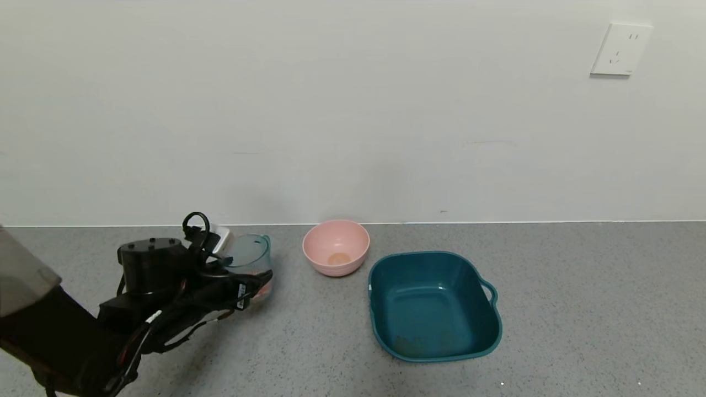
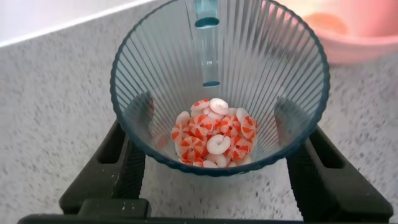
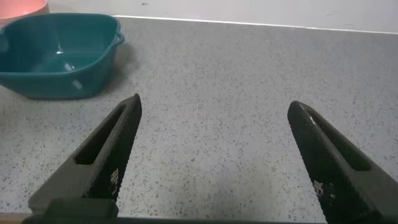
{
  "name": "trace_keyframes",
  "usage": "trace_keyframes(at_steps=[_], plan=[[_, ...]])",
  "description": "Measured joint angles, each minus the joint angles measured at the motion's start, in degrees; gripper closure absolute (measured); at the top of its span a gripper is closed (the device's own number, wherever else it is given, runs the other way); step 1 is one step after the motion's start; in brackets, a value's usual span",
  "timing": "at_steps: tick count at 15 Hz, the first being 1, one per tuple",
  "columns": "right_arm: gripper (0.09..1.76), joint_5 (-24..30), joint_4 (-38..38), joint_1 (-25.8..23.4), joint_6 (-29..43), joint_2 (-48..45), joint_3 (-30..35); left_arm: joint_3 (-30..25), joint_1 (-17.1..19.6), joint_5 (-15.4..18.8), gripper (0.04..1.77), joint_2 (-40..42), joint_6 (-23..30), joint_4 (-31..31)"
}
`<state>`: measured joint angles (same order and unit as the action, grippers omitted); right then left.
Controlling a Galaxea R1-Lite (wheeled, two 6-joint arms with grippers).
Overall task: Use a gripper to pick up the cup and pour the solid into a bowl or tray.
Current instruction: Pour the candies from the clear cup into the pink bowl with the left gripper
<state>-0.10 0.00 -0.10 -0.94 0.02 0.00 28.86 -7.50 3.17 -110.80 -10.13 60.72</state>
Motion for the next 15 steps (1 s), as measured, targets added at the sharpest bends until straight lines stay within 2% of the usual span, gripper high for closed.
trace_keyframes(at_steps=[4,6,9,15], plan=[[0.14,0.0,0.0,0.0,0.0,0.0,0.0,8.7,-1.1,-0.8,0.5,5.9,-0.7,-11.9],[0.14,0.0,0.0,0.0,0.0,0.0,0.0,11.9,-2.5,-1.7,0.5,7.9,-1.1,-15.8],[0.14,0.0,0.0,0.0,0.0,0.0,0.0,16.7,-3.9,-4.4,0.5,9.2,-5.7,-19.5],[0.14,0.0,0.0,0.0,0.0,0.0,0.0,26.5,-4.4,-8.5,0.5,8.5,-17.1,-28.7]])
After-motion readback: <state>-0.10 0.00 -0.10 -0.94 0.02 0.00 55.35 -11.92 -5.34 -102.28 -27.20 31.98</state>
